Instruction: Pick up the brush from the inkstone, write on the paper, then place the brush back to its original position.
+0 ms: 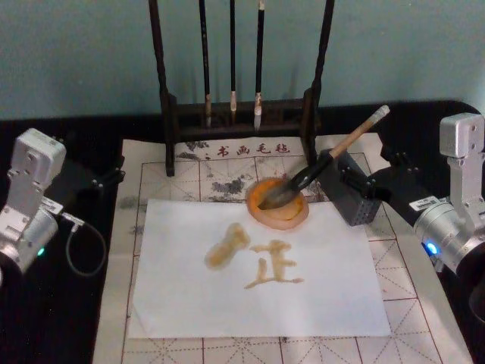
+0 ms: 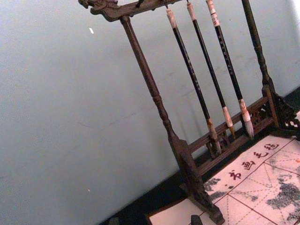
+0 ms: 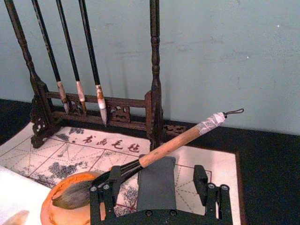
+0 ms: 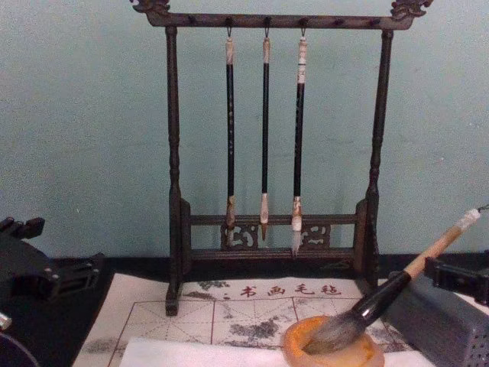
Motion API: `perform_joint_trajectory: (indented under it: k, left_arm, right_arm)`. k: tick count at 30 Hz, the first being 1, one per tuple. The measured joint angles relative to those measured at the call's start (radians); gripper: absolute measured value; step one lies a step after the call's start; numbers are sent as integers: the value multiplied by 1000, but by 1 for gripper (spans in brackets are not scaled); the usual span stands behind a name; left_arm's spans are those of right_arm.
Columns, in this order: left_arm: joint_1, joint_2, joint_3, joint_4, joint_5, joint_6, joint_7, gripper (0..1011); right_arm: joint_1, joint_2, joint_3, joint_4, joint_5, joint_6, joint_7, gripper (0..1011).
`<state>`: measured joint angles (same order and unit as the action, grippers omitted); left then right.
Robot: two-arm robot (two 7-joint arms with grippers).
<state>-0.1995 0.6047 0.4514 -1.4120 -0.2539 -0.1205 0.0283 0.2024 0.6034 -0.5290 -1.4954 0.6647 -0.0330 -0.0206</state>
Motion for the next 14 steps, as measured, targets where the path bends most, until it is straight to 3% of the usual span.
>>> perform_joint_trajectory:
  k: [14]
  left_arm:
    - [0,0,0,0,0,0,0,1001]
  right_arm:
    - [0,0,0,0,0,0,0,1002]
